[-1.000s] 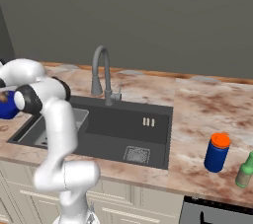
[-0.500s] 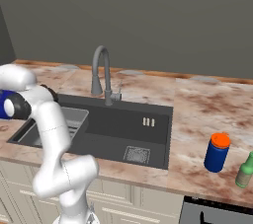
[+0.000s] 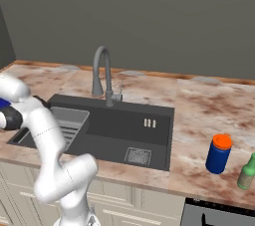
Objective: Pick up all produce items and place them in the sink. Turn on the sink faucet to wash them. Then turn the sink off and put them in the tray.
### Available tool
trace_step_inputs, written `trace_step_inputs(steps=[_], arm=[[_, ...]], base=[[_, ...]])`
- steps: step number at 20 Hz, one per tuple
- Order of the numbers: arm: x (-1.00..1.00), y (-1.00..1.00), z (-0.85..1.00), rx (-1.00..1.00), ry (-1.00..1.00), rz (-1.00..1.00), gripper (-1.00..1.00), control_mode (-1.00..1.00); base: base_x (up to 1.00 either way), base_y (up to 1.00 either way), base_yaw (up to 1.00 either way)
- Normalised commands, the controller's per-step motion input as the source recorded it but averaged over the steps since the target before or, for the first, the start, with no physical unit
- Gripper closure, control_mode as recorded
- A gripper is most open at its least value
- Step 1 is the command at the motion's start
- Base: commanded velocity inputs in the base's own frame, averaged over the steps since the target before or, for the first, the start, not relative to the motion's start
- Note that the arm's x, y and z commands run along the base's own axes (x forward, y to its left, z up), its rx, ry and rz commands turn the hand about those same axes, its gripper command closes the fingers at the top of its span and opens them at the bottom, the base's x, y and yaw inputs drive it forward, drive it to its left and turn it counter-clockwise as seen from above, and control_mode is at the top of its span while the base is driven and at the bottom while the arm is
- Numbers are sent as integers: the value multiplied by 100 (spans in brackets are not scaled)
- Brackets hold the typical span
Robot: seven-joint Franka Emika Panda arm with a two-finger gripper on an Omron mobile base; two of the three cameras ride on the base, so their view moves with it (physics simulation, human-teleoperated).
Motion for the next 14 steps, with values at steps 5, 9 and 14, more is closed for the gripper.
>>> trace_step_inputs(steps=[5, 9, 14], arm=[[11, 3, -31, 0, 0, 12, 100, -100], [14, 0, -35, 0, 0, 14, 100, -100], [18, 0, -32, 0, 0, 15, 100, -100]], base=[[0, 0, 0], [0, 0, 0], [0, 0, 0]])
